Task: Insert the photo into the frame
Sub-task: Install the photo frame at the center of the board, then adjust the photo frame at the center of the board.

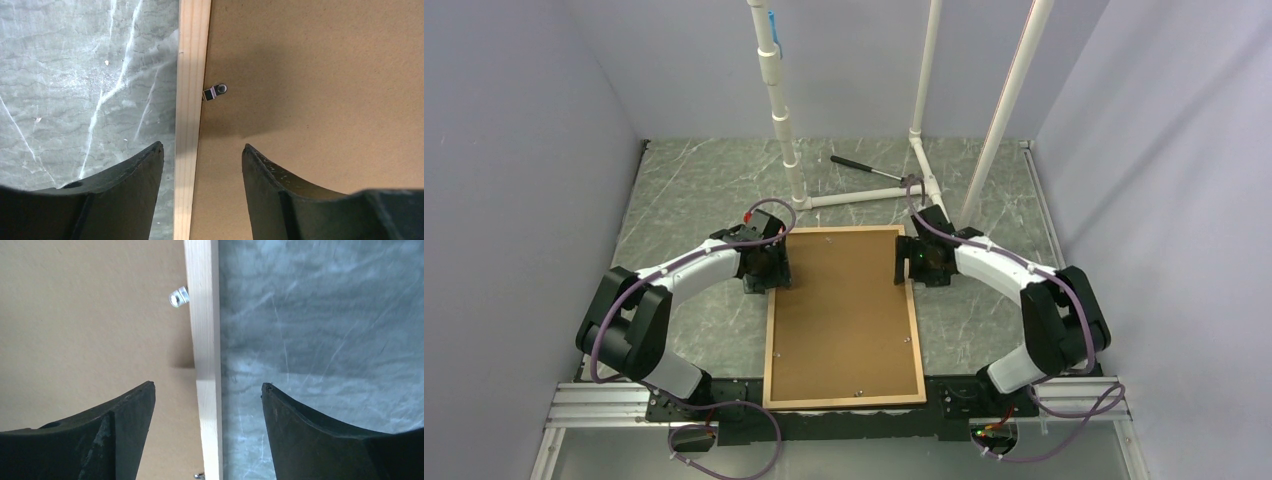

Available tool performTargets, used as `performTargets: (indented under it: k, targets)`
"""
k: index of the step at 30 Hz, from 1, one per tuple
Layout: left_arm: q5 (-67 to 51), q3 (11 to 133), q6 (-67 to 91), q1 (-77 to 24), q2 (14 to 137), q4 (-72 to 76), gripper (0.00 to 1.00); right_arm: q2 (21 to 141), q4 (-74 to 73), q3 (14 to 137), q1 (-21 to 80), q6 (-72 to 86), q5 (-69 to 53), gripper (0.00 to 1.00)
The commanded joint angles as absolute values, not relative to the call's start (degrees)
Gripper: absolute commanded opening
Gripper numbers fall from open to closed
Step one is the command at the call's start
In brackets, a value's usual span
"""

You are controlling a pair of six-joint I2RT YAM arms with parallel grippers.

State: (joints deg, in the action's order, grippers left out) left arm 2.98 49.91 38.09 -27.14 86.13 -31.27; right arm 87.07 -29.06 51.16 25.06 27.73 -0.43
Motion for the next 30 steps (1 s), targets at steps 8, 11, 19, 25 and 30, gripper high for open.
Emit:
performTargets:
  k: [8, 11, 19, 25, 30]
  targets:
    - [2.2, 48.5, 37.2, -27.1, 86.3, -30.9, 0.51, 76.9, -29.2, 41.6, 25.5, 30.2, -7.8, 0.6]
    - [1.4, 47.6, 37.3, -27.1, 86.1, -30.5, 0.47, 78.6, -28.2, 41.3, 25.6, 29.7, -7.6, 0.53]
    - [-1.7, 42.6, 38.8, -27.2, 81.7, -28.8, 0.27, 84.1, -24.8, 44.2, 25.8, 28.2, -6.0, 0.19]
    - [-2.1, 38.9, 40.8, -28.7, 77.0, -29.4, 0.07, 89.8, -25.9, 53.1, 26.5, 25.5, -4.4, 0.04]
    - [-0.8, 36.2, 44.9, -33.6, 73.4, -30.5, 0.0, 96.0, -27.4, 62.5, 27.0, 21.9, -3.5, 0.02]
